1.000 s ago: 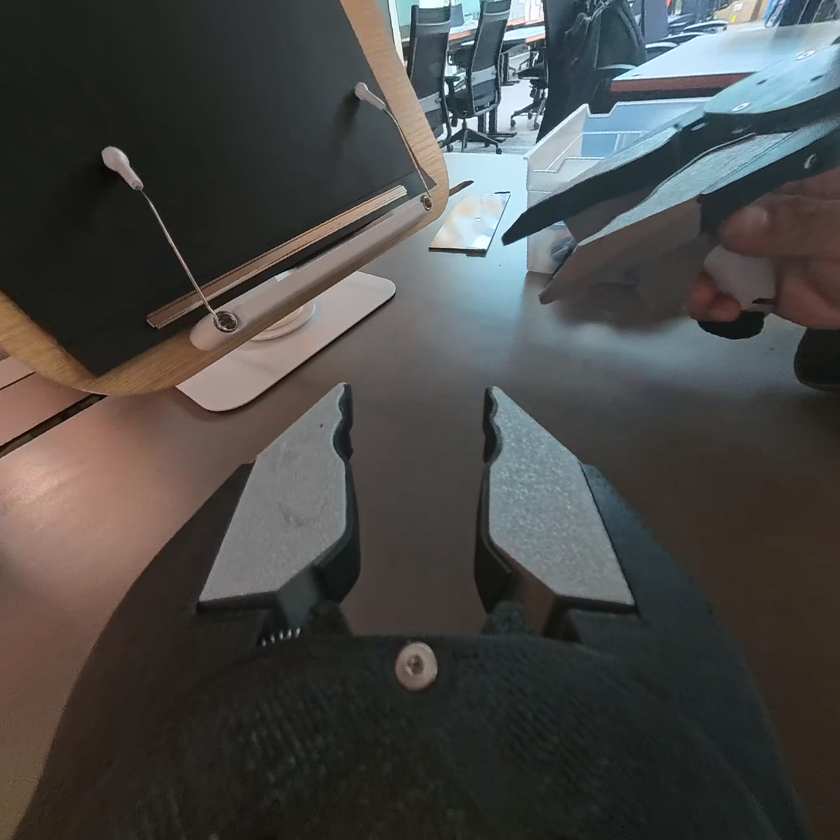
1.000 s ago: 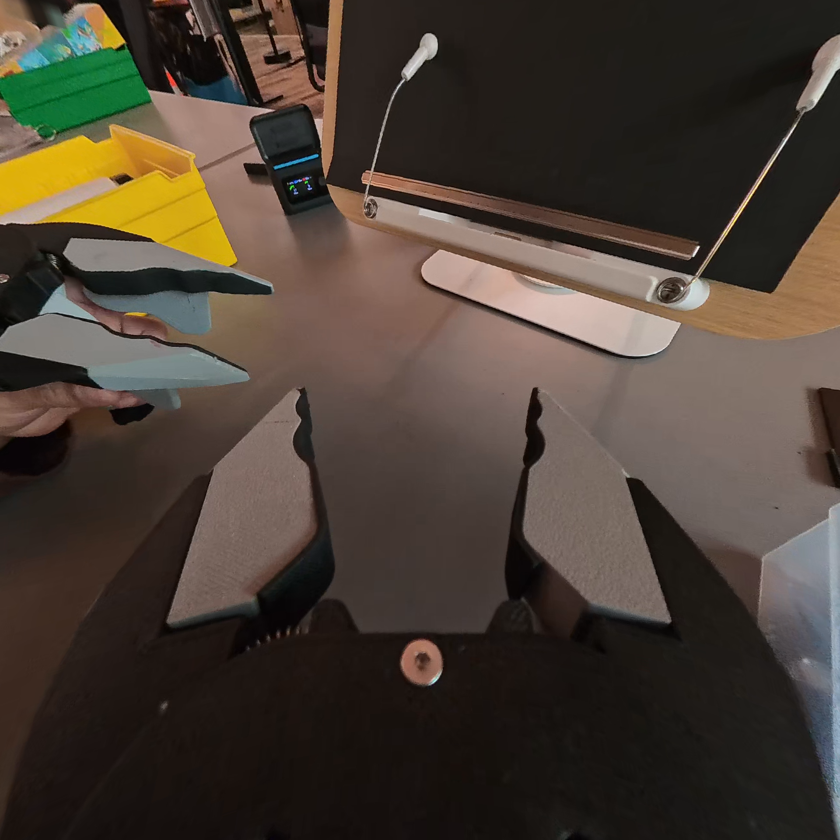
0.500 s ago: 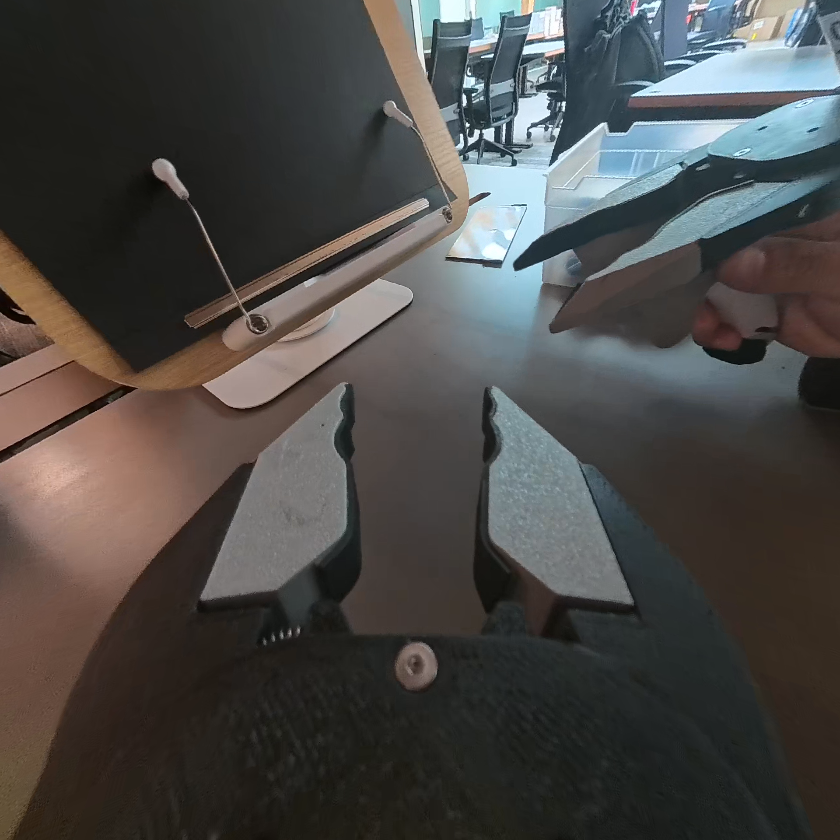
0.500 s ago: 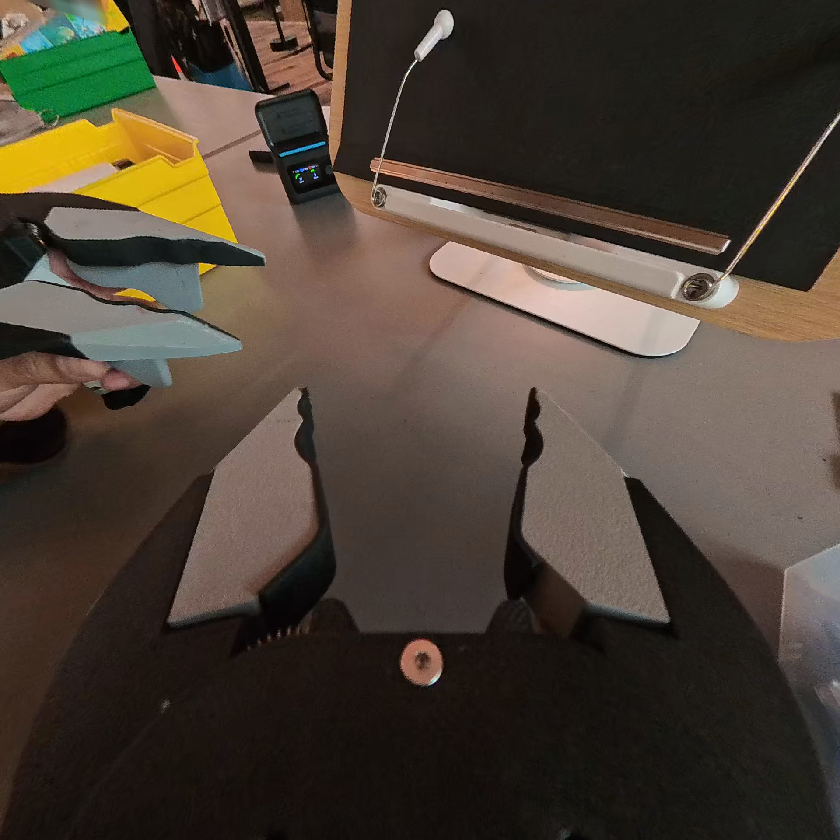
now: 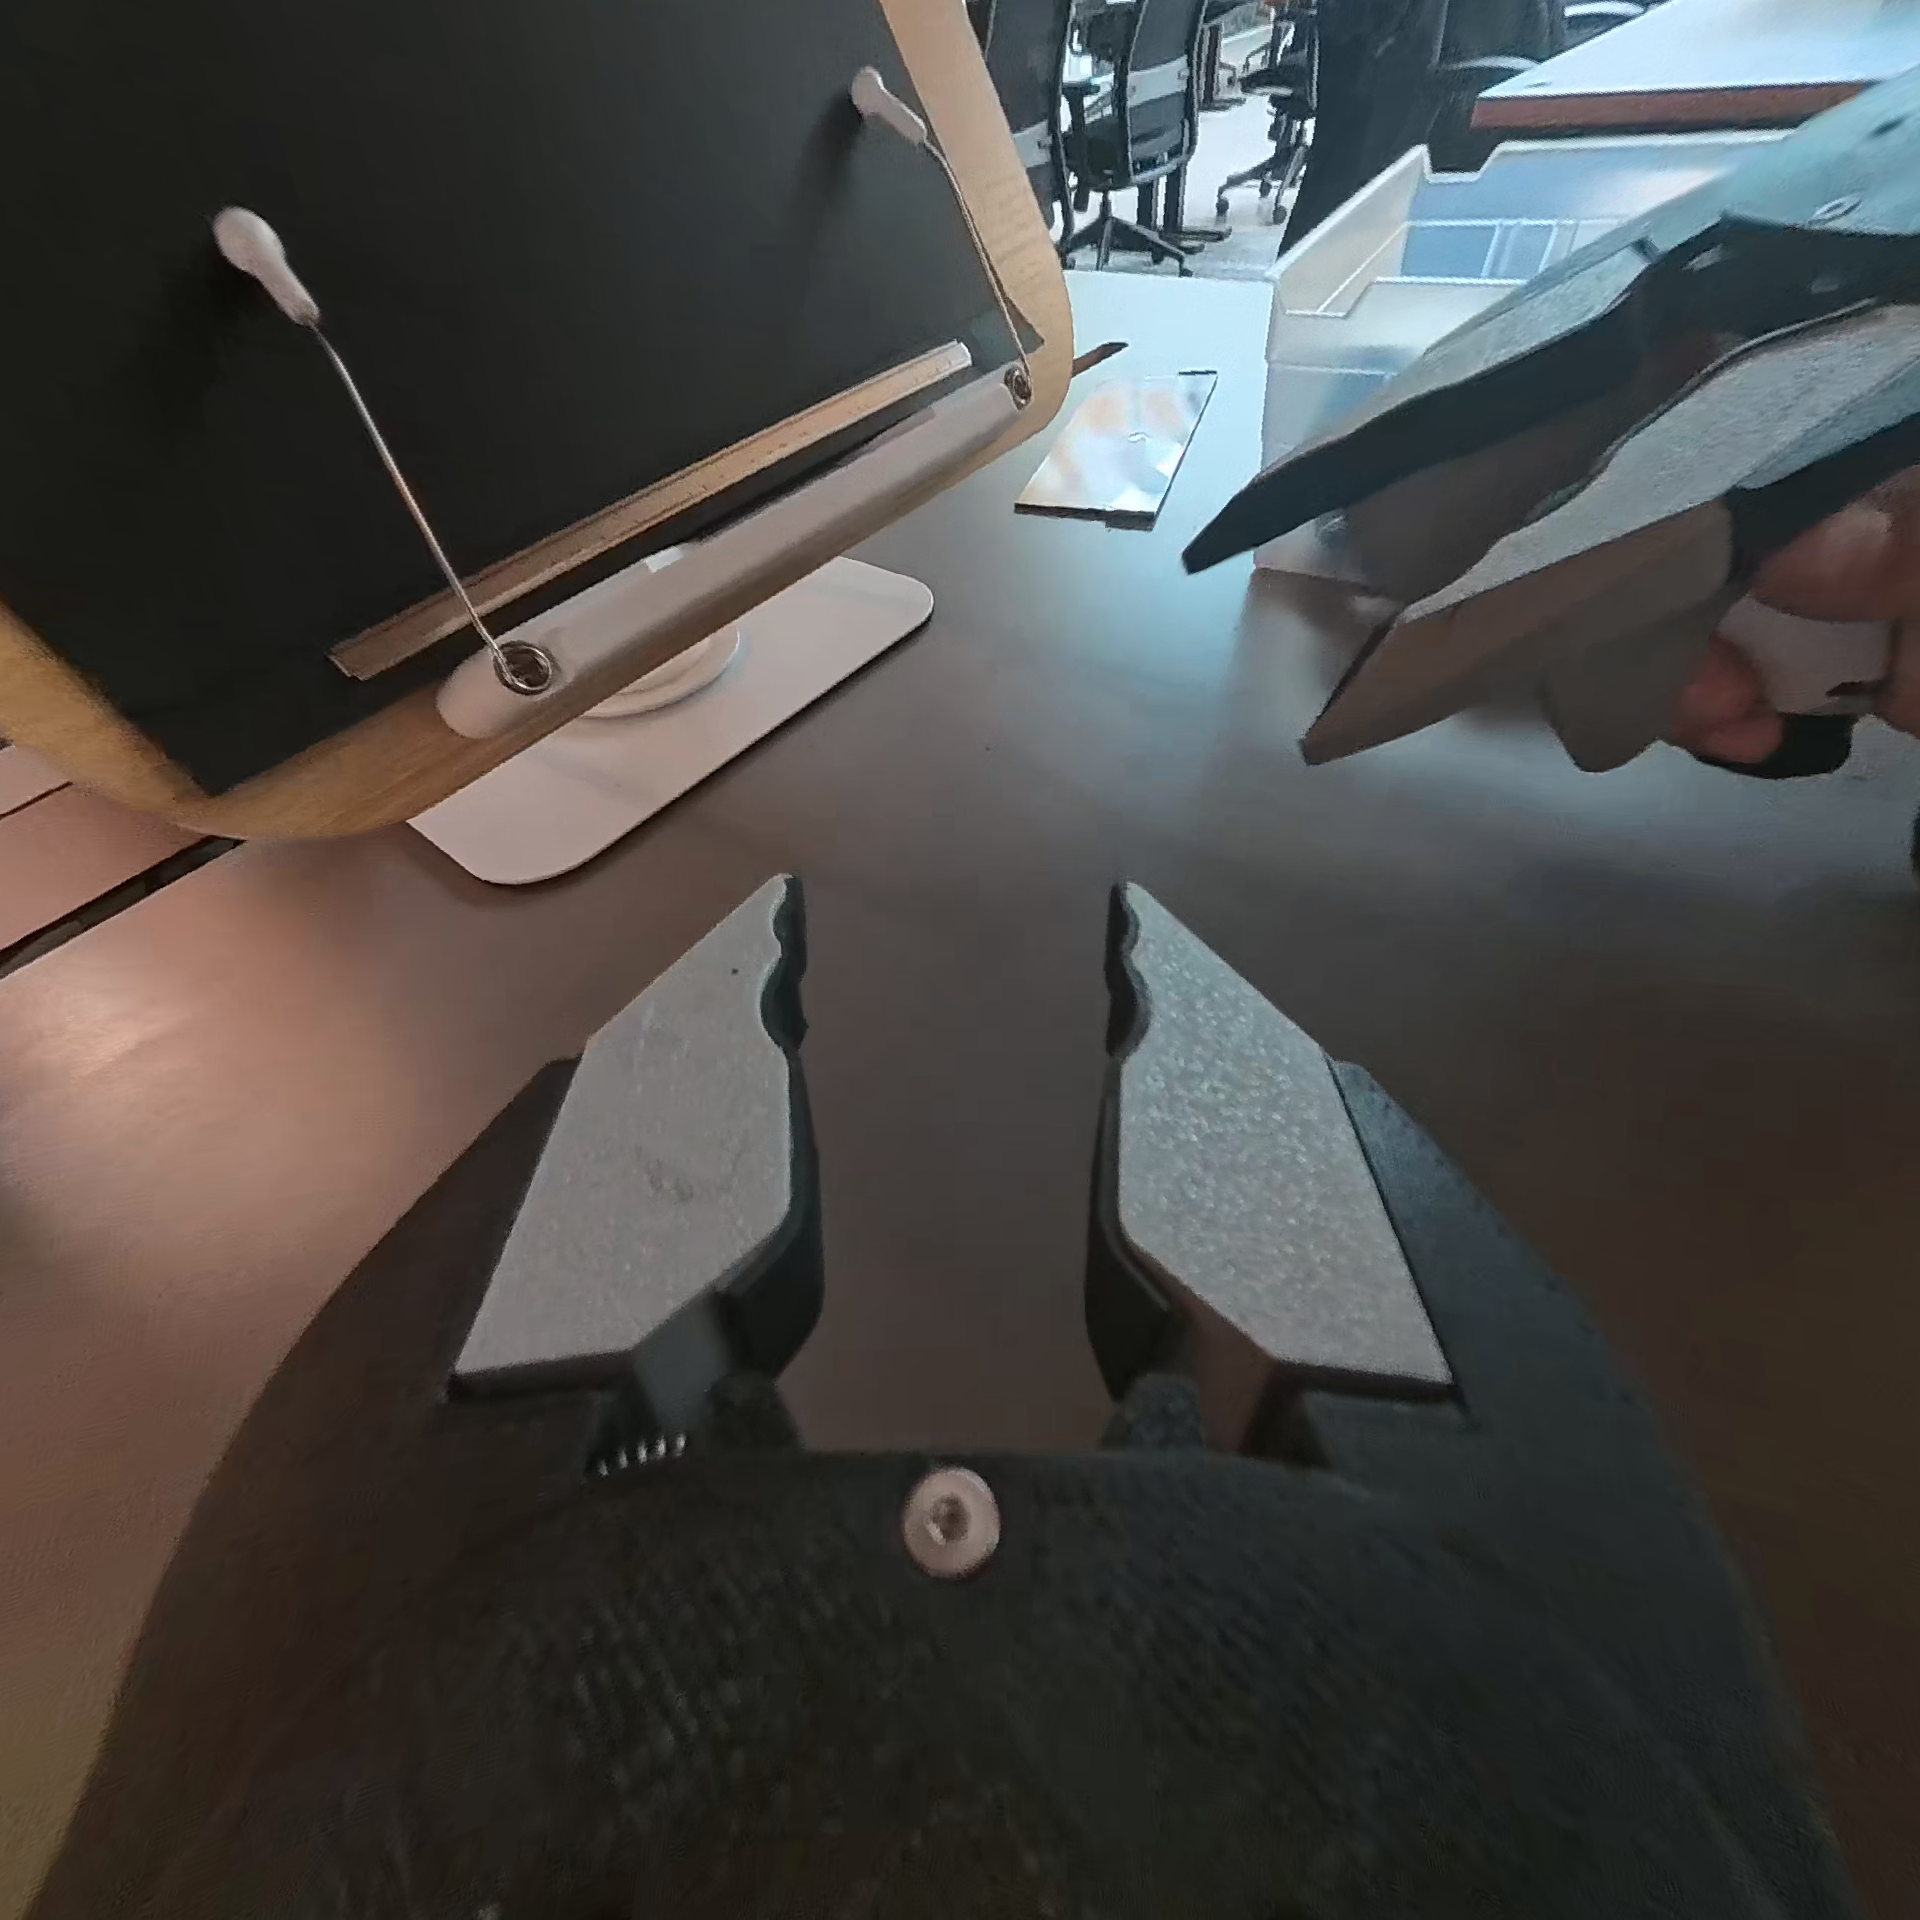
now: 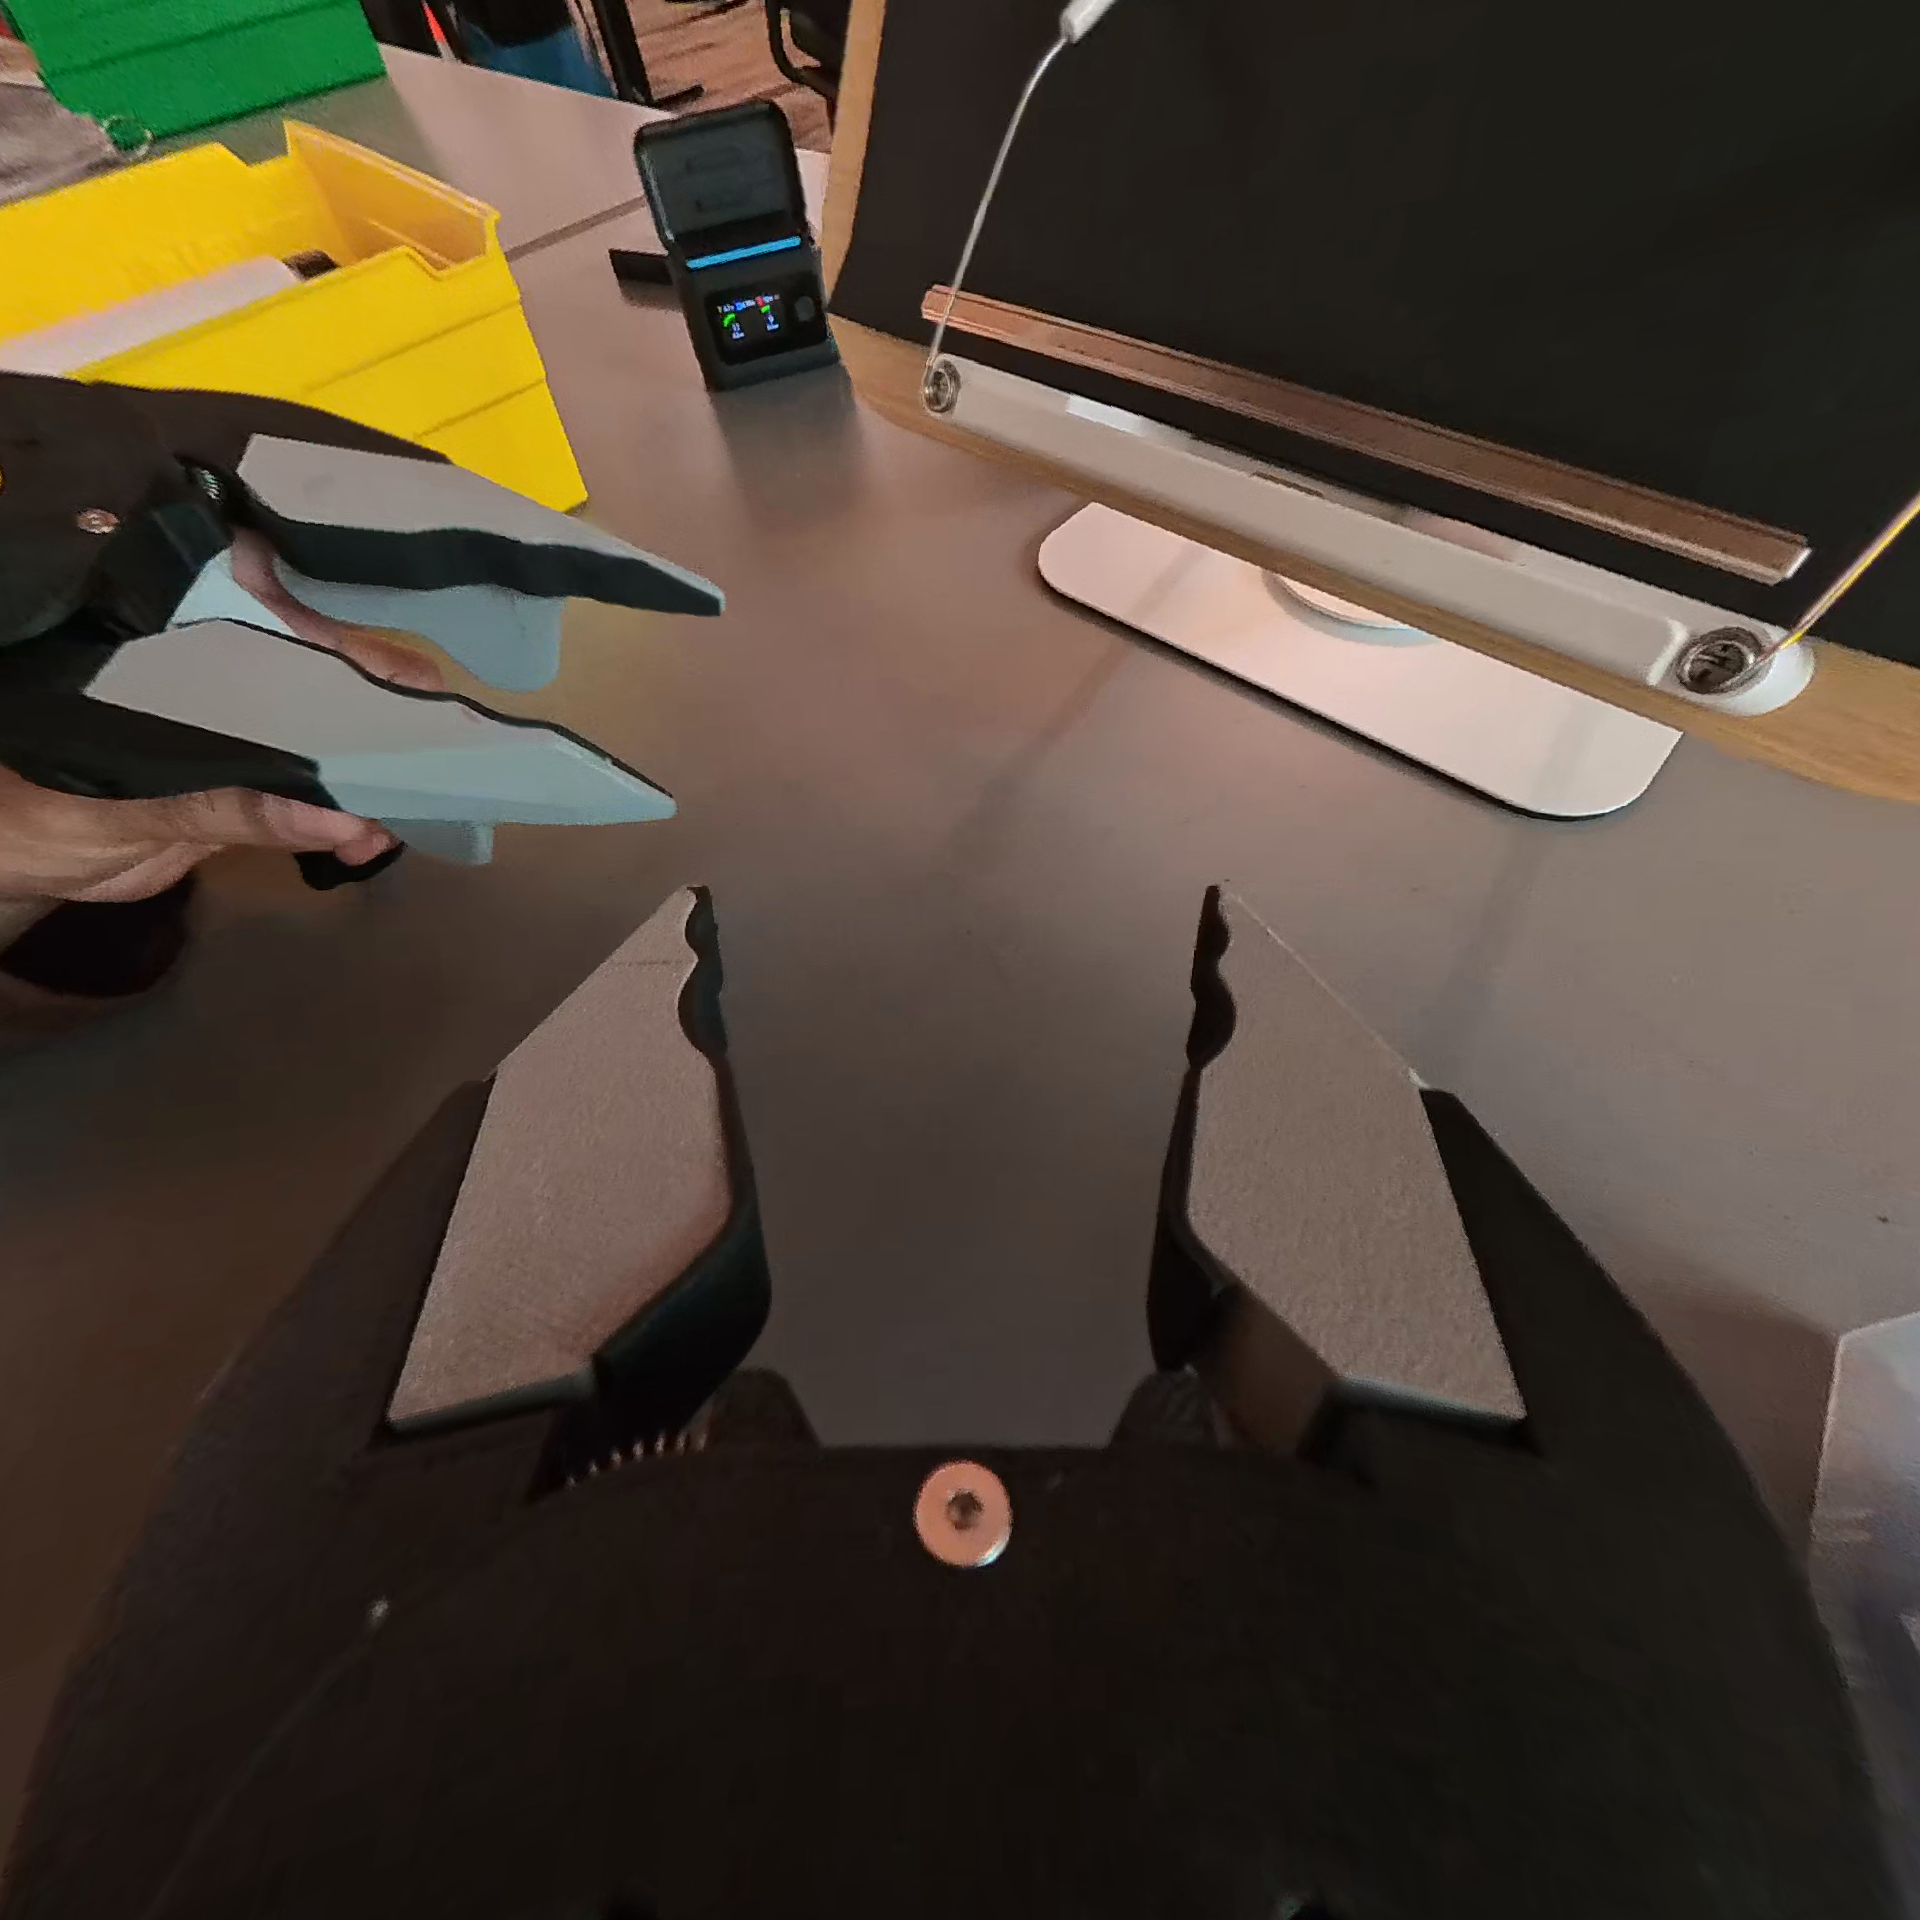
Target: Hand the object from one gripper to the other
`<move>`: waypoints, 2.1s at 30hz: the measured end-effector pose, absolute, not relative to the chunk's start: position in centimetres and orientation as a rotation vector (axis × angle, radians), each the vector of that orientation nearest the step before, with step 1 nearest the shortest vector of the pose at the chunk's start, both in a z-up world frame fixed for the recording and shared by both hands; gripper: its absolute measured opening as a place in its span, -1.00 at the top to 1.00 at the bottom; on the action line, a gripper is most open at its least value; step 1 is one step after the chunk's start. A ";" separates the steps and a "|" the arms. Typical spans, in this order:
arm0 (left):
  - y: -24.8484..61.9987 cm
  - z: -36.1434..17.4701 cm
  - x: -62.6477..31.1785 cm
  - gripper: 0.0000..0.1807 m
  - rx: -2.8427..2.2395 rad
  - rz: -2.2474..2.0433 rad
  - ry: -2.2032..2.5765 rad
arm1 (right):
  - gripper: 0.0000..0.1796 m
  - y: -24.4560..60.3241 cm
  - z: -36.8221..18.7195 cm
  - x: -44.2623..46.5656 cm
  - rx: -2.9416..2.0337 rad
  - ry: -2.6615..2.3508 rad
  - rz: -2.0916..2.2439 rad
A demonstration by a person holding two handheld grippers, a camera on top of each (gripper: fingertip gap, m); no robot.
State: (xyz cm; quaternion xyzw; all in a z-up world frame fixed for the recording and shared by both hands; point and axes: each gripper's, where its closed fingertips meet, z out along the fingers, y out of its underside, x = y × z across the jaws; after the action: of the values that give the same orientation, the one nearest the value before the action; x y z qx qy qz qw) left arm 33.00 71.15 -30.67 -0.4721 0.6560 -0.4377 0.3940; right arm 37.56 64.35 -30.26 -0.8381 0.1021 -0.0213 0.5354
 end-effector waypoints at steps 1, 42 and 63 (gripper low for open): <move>71.2 -30.8 33.1 0.39 -1.203 -1.105 1.662 | 0.01 64.3 -30.1 37.5 -1.990 0.240 -0.055; 70.9 -30.7 33.1 0.39 -1.228 -1.136 1.644 | -0.01 64.5 -31.8 38.6 -1.990 0.307 -0.092; 71.3 -29.4 33.0 0.16 -1.328 -1.358 1.523 | -0.20 65.0 -29.6 36.8 -1.868 0.257 0.080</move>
State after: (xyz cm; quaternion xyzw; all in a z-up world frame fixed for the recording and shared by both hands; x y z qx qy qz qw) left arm 33.00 71.35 -29.36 -0.5117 0.5868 -0.5235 0.3461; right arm 36.75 64.97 -29.56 -0.8016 0.1103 0.0342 0.5866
